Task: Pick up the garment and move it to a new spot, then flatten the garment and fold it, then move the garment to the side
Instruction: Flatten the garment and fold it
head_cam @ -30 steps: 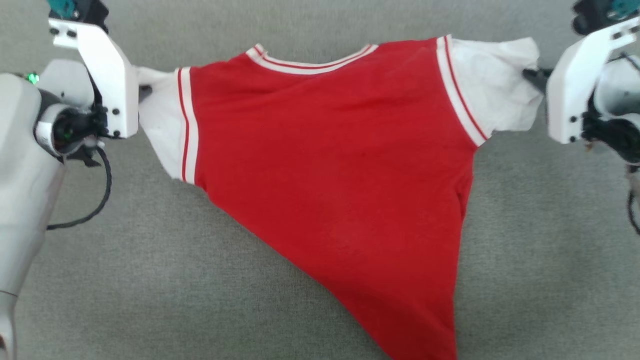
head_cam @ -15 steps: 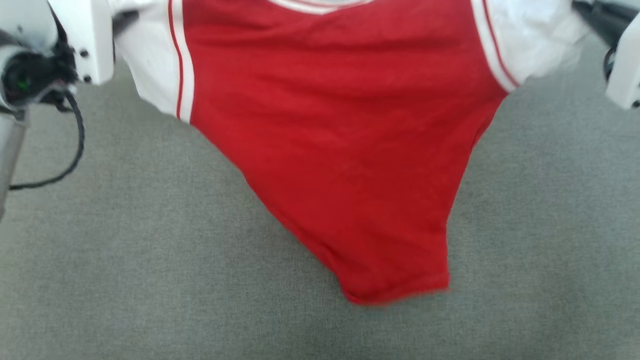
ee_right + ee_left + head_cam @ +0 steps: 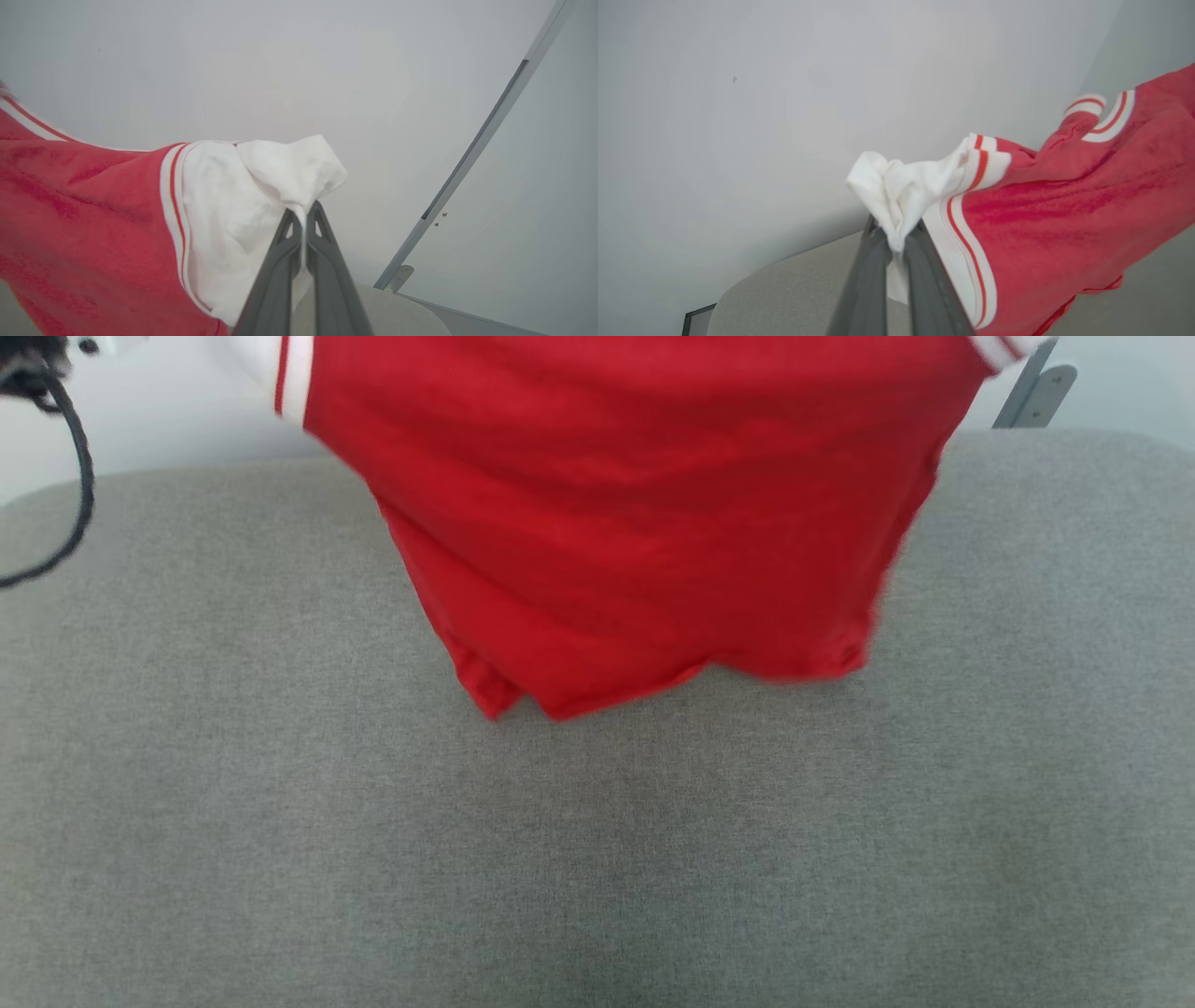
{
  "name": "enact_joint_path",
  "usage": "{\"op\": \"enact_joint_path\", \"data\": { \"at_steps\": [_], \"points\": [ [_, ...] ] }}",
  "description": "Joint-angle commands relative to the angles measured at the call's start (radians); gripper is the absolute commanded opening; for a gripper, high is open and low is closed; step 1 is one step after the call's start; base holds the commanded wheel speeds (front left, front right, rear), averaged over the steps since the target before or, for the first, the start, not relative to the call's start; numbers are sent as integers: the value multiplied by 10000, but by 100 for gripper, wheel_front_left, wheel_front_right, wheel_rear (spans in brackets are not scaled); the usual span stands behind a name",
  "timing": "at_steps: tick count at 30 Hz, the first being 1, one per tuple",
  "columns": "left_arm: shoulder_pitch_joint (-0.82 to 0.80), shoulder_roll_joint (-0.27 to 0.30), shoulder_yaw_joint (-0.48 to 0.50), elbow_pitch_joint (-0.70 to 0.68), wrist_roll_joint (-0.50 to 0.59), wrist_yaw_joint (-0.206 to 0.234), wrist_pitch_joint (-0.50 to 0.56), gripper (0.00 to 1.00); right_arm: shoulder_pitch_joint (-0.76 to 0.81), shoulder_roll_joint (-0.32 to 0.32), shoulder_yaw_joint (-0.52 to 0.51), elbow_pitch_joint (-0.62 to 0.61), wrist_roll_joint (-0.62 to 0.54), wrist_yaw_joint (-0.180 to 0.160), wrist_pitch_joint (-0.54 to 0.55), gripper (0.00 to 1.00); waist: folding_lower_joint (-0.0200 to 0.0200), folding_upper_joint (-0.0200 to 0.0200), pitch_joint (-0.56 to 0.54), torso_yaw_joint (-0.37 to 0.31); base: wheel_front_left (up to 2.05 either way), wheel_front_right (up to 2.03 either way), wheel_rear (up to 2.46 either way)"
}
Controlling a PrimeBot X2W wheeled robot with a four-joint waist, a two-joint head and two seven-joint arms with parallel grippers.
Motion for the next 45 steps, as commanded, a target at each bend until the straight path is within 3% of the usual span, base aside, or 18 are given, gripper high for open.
{"op": "enact_joint_path", "data": {
  "at_steps": [1, 6, 10, 20, 23, 28, 36, 40, 45],
  "points": [
    [-150, -31, -1, 89, 108, -56, -146, 0, -131, 88, -19, 105, -100, -3, -174, 0, 0, 0, 105, 0, 0, 0, 0],
    [-847, -348, -55, 859, 659, -157, -1283, 0, -917, 414, 1, 1197, -1008, -3, -1533, 0, 0, 0, 679, -23, 0, 0, 0],
    [-1636, -608, -101, 1601, 1290, -223, -2680, 0, -1794, 822, -91, 2399, -1962, -3, -3274, 0, 0, 0, 1286, -44, 0, 0, 0],
    [-3577, -1291, -283, 3114, 2952, -376, -7661, 0, -3970, 1662, -722, 5086, -4842, -3, -8493, 0, 0, 0, 2312, 115, 0, 0, 0],
    [-3590, -1439, -424, 3529, 3004, -491, -8710, 0, -4076, 1878, -854, 5769, -5458, -3, -9402, 0, 0, 0, 2371, 212, 0, 0, 0],
    [-2853, -1523, -1029, 4219, 2962, -636, -9163, 0, -3645, 1892, -571, 6970, -5512, -4, -9583, 0, 0, 0, 2333, 306, 0, 0, 0],
    [-960, -1202, -2217, 4015, 1747, -651, -8232, 0, -2322, 1827, 706, 7661, -4075, -4, -8855, 0, 0, 0, 2115, 380, 0, 0, 0],
    [284, -812, -2665, 3428, 595, -654, -7290, 0, -1231, 1613, 1719, 7115, -2651, -4, -7918, 0, 0, 0, 1898, 385, 0, 0, 0],
    [1919, -171, -2815, 2409, -689, -655, -6329, 0, 434, 950, 2601, 5507, -966, -3, -6711, 0, 0, 0, 1582, 401, 0, 0, 0]
  ]
}}
